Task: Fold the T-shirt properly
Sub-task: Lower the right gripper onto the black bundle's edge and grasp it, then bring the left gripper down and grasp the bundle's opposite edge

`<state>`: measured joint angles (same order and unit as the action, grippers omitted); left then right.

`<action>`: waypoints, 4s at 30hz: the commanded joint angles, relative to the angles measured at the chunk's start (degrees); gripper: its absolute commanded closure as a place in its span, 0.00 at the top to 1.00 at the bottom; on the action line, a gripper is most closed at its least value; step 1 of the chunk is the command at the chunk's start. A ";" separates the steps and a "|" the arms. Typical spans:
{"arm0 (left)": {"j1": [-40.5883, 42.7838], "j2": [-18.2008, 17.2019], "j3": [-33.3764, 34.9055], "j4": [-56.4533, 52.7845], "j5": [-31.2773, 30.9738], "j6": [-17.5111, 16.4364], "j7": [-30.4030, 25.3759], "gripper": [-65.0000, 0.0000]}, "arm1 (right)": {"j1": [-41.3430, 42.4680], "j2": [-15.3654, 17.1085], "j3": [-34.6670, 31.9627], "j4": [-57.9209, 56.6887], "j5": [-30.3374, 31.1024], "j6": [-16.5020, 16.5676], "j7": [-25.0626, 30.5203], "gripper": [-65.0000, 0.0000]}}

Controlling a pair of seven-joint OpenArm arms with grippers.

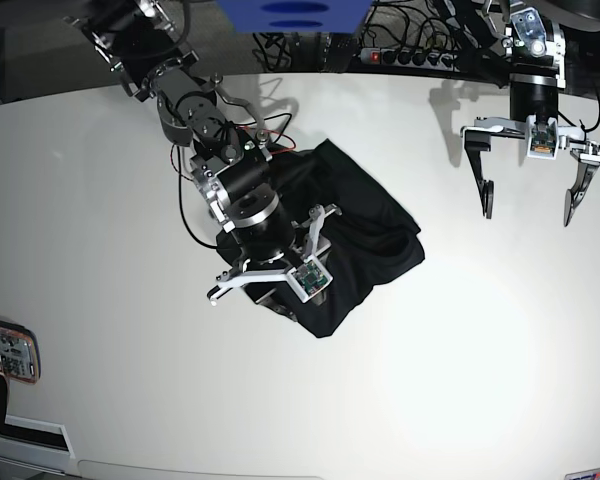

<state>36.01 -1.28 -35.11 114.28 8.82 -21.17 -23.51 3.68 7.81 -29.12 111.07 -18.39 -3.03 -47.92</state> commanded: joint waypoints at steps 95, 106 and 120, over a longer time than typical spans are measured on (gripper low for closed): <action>-3.97 -5.36 35.25 -14.72 6.79 0.20 21.09 0.00 | 30.21 -15.77 -0.46 -55.29 17.82 7.82 6.29 0.00; -7.75 -5.18 35.25 -21.58 6.79 0.38 21.09 0.00 | 29.86 -14.10 -0.55 -60.03 17.73 7.91 11.39 0.00; -12.40 -5.18 26.37 -22.54 6.79 0.38 21.18 0.00 | 24.41 -5.40 -0.46 -52.03 17.82 7.91 10.87 0.00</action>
<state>23.49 -6.39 -8.75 91.05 16.08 -20.62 -1.23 25.76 2.90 -29.91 57.78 -0.27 5.08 -37.08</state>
